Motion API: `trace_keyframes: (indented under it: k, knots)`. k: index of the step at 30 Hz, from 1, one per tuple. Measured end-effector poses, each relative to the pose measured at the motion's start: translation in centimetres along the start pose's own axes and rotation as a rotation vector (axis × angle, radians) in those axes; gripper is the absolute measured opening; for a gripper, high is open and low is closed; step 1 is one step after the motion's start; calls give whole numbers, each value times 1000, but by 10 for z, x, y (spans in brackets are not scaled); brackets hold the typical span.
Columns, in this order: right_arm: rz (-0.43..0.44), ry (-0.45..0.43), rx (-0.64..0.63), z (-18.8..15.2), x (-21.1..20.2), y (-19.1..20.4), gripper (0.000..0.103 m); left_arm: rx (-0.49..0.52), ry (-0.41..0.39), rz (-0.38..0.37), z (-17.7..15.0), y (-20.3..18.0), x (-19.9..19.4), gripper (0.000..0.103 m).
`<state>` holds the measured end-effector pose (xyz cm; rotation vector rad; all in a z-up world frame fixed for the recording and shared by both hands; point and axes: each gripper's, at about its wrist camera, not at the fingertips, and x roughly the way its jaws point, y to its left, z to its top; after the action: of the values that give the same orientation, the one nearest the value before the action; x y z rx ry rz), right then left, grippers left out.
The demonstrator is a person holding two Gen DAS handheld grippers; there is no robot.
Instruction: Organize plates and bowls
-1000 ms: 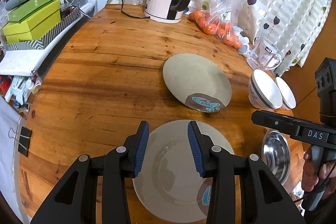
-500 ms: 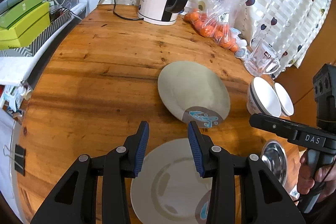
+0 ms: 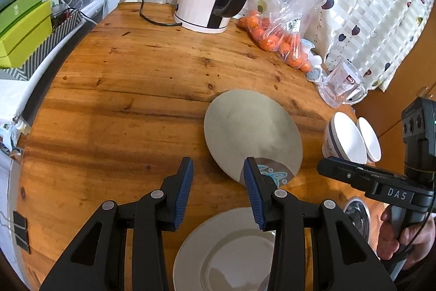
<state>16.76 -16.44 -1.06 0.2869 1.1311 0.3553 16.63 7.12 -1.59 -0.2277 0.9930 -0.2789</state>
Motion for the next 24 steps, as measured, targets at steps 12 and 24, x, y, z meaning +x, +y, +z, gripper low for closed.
trace_keyframes:
  k: [12, 24]
  knots:
    - [-29, 18, 9, 13, 16, -2, 43, 17, 45, -17, 21, 4, 24, 41]
    - [-45, 31, 0, 20, 25, 0, 43, 40, 67, -18, 28, 4, 42, 40]
